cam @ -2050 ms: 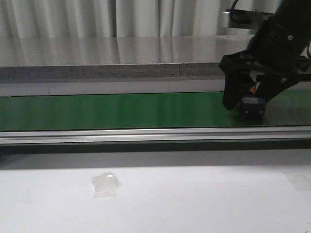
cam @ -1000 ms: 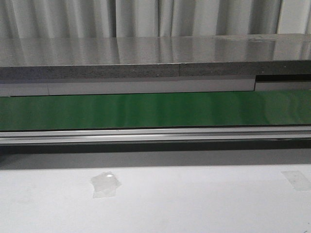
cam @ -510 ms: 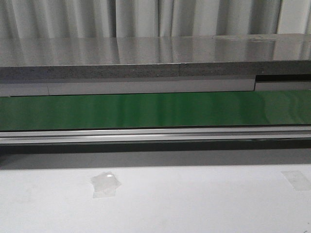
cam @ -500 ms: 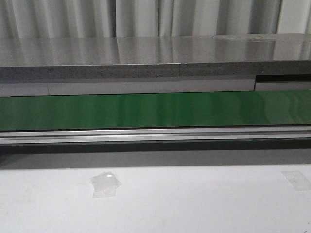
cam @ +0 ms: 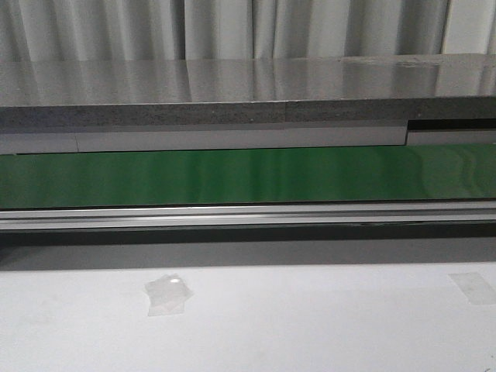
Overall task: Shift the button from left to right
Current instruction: 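Lift the button off the belt and set it in the green tray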
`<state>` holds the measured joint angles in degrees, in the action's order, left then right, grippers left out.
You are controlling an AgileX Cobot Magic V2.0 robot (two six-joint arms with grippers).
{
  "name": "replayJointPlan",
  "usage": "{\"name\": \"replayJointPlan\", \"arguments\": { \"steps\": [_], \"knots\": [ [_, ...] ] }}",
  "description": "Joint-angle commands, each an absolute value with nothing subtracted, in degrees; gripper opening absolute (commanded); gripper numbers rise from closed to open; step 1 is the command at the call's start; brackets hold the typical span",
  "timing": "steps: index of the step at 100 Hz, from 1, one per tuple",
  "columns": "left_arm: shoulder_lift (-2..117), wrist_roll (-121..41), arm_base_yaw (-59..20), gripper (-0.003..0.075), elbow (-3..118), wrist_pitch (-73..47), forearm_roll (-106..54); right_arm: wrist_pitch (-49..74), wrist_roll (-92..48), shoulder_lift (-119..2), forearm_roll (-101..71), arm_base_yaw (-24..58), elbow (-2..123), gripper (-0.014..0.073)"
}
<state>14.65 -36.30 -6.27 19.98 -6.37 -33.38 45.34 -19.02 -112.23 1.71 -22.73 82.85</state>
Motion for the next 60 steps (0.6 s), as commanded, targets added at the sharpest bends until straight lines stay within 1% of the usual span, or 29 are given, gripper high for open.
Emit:
{"name": "replayJointPlan", "arguments": {
  "steps": [1, 21, 28, 38, 43, 60],
  "knots": [
    [15.18, -36.02, -6.35, -0.0020, 21.44, -2.23, -33.93, 43.57, -19.62, -109.48, 2.34, -23.26, 84.66, 0.0237],
    [15.18, -36.02, -6.35, -0.0020, 21.44, -2.23, -33.93, 42.97, -19.62, -109.48, 2.29, -23.60, 84.66, 0.0251],
    [15.18, -36.02, -6.35, -0.0020, 21.44, -2.23, -33.93, 43.03, -19.62, -109.48, 2.29, -23.75, 84.66, 0.0298],
    [15.18, -36.02, -6.35, -0.0020, 21.44, -2.23, -33.93, 43.09, -19.62, -109.48, 2.29, -23.75, 84.66, 0.0393],
    [15.18, -36.02, -6.35, -0.0020, 21.44, -2.23, -33.93, 43.28, -19.62, -109.48, 2.29, -23.75, 84.66, 0.0421],
    [15.18, -36.02, -6.35, -0.0020, 21.44, -2.23, -33.93, 43.52, -19.50, -109.48, 2.29, -23.75, 84.66, 0.0431]
  ]
}}
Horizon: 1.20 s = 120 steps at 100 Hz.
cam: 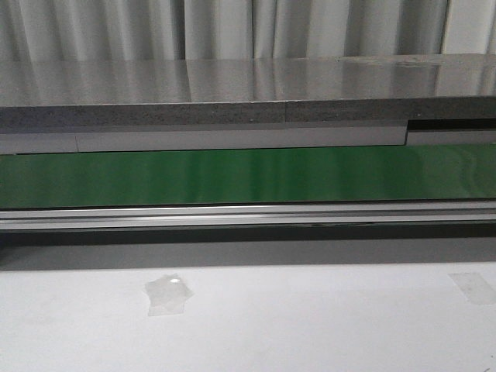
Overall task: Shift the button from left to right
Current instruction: 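Lift the button off the belt and set it in the green tray, then open the right gripper and raise it away from the button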
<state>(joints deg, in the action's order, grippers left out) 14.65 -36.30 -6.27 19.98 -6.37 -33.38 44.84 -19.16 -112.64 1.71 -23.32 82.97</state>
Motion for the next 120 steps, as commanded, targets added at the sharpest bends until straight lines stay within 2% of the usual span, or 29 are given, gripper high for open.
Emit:
{"name": "replayJointPlan", "arguments": {
  "steps": [1, 36, 61, 120],
  "knots": [
    [15.18, -36.02, -6.35, -0.0020, 21.44, -2.23, -33.93, 43.52, -19.50, -109.48, 2.29, -23.75, 84.66, 0.0431],
    [15.18, -36.02, -6.35, -0.0020, 21.44, -2.23, -33.93, 44.85, -18.37, -107.89, 1.65, -23.75, 87.02, 0.0431],
    [15.18, -36.02, -6.35, -0.0020, 21.44, -2.23, -33.93, 41.39, -18.44, -101.90, -7.90, -22.70, 87.80, 0.0431],
    [15.18, -36.02, -6.35, -0.0020, 21.44, -2.23, -33.93, 34.95, -19.59, -87.82, -12.29, -8.90, 85.94, 0.0431]
  ]
}}
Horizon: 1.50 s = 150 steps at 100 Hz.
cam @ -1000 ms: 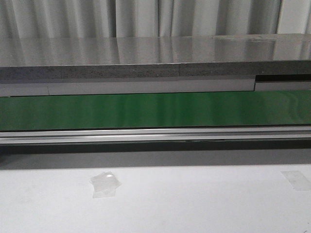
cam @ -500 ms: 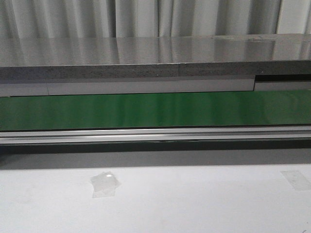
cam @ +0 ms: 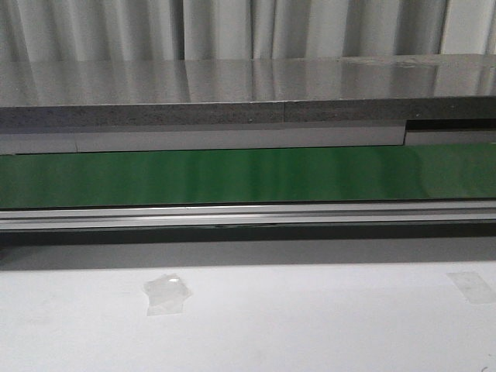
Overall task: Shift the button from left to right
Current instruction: 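Open the right gripper and raise it away from the button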
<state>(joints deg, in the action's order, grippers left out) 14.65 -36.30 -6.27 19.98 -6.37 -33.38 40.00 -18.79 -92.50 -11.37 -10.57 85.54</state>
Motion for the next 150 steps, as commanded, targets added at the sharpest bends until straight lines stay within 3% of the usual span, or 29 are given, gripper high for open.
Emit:
{"name": "replayJointPlan", "arguments": {
  "steps": [1, 62, 96, 118, 150],
  "knots": [
    [15.18, -36.02, -6.35, -0.0020, 21.44, -2.23, -33.93, 34.45, -19.59, -87.41, -12.29, -8.73, 85.72, 0.0431],
    [15.18, -36.02, -6.35, -0.0020, 21.44, -2.23, -33.93, 8.01, -19.59, -61.56, -12.32, 3.36, 45.69, 0.0431],
    [15.18, -36.02, -6.35, -0.0020, 21.44, -2.23, -33.93, 8.35, -19.59, -39.90, -13.35, 4.46, 30.59, 0.0425],
    [15.18, -36.02, -6.35, -0.0020, 21.44, -2.23, -33.93, 17.03, -19.59, -26.47, -13.97, 4.46, 27.93, 0.0425],
    [15.18, -36.02, -6.35, -0.0020, 21.44, -2.23, -33.93, 22.43, -19.59, -21.34, -13.92, 4.46, 27.75, 0.0387]
  ]
}}
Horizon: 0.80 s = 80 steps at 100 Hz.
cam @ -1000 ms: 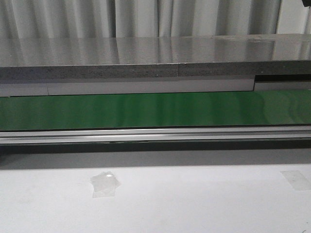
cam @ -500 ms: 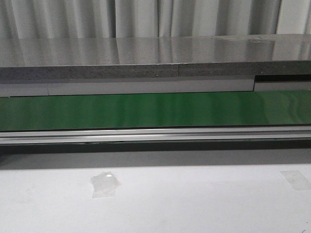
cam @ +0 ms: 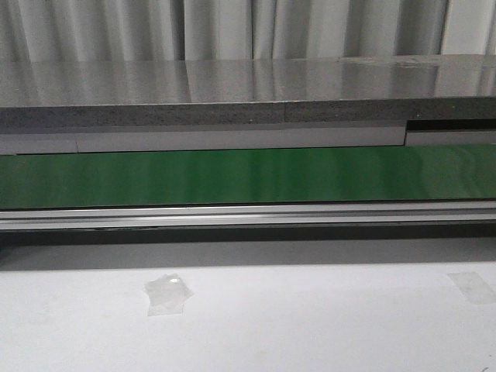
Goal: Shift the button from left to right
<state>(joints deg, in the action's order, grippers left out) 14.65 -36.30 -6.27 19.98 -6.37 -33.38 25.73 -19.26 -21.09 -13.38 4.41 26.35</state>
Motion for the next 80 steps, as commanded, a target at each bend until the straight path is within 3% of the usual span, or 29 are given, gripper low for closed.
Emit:
{"name": "replayJointPlan", "arguments": {
  "steps": [1, 10, 35, 80],
  "knots": [
    [15.18, -36.02, -6.35, -0.0020, 21.44, -2.23, -33.93, 22.37, -19.59, -21.34, -13.92, 4.46, 27.75, 0.0382],
    [15.18, -36.02, -6.35, -0.0020, 21.44, -2.23, -33.93, 22.25, -19.59, -21.34, -13.92, 4.46, 27.75, 0.0290],
    [15.18, -36.02, -6.35, -0.0020, 21.44, -2.23, -33.93, 21.90, -19.59, -21.34, -13.98, 4.46, 27.75, -0.0074],
    [15.18, -36.02, -6.35, -0.0020, 21.44, -2.23, -33.93, 22.85, -19.59, -21.34, -13.98, 4.46, 27.75, -0.0068]
  ]
}}
